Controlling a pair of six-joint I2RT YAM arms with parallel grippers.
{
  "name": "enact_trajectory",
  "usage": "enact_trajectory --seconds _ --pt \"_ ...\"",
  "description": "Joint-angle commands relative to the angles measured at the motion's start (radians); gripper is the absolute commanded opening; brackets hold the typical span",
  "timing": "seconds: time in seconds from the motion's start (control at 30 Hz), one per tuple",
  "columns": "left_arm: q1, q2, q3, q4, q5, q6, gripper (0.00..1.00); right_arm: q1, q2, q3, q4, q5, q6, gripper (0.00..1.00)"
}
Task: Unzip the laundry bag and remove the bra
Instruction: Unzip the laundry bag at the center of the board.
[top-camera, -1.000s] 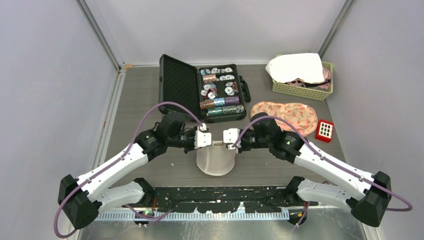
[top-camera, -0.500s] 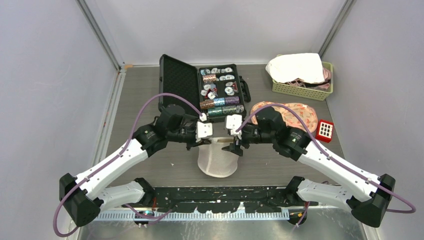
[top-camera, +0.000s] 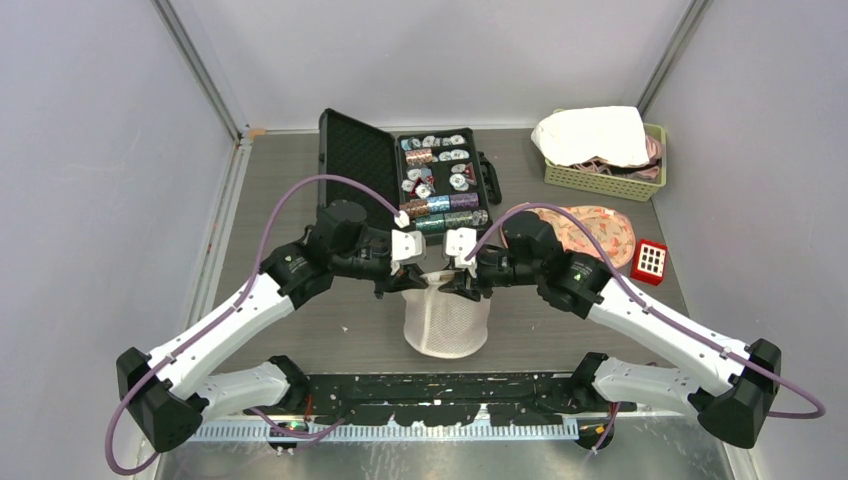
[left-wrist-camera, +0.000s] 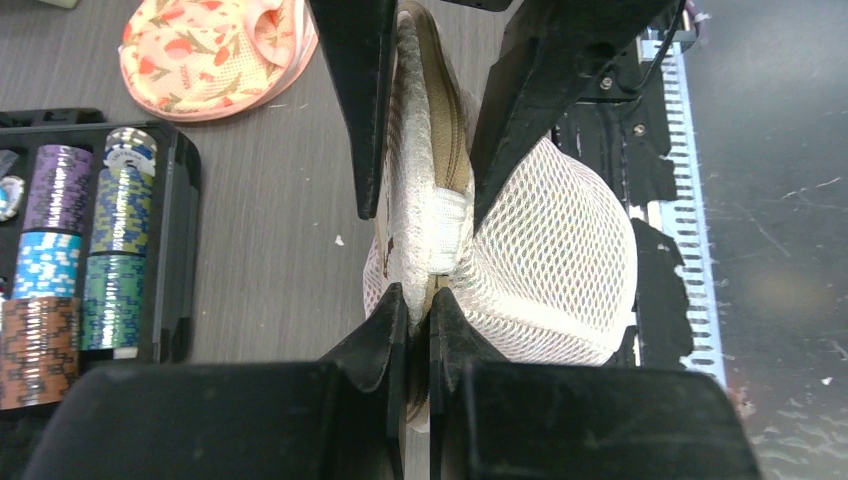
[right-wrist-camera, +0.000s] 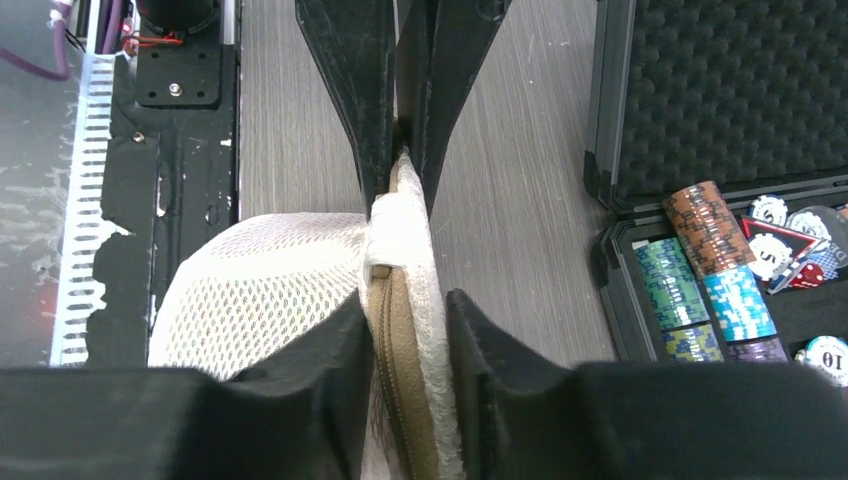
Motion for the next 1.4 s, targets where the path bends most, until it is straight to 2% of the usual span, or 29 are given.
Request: enact_trajectory --seconds 0.0,0.1,0.13,0.2,0.3,0.5,1.0,1.37 --pt "0.014 -0.001 0.044 0.030 0.068 -0.068 0.00 0.006 -0.001 0.003 0.070 -0.021 0.032 0.28" --pt "0.045 0.004 0.059 0.047 0.027 -0.160 0.13 0.005 0.002 0.017 0.063 -0.021 0.061 0.04" --pt "0.063 0.010 0.073 0.038 0.029 -0.190 0.16 0.006 0.000 0.020 0.062 -0.017 0.081 0.01" --pt "0.099 0.017 0.105 -0.013 0.048 -0.223 0.22 0.005 -0.004 0.020 0.063 -0.009 0.129 0.01" --pt "0.114 0.003 0.125 -0.100 0.061 -0.184 0.27 0.005 -0.009 0.020 0.070 -0.005 0.209 0.01" --pt "0.113 -0.068 0.073 -0.022 0.012 -0.213 0.35 0.005 0.002 0.023 0.111 0.019 0.352 0.01" --pt "0.113 -0.014 0.072 0.034 -0.065 -0.292 0.35 0.005 0.010 0.035 0.107 0.031 0.392 0.01" --pt "0.098 0.017 0.071 0.069 -0.034 -0.305 0.33 0.006 0.013 0.051 0.116 0.033 0.400 0.01"
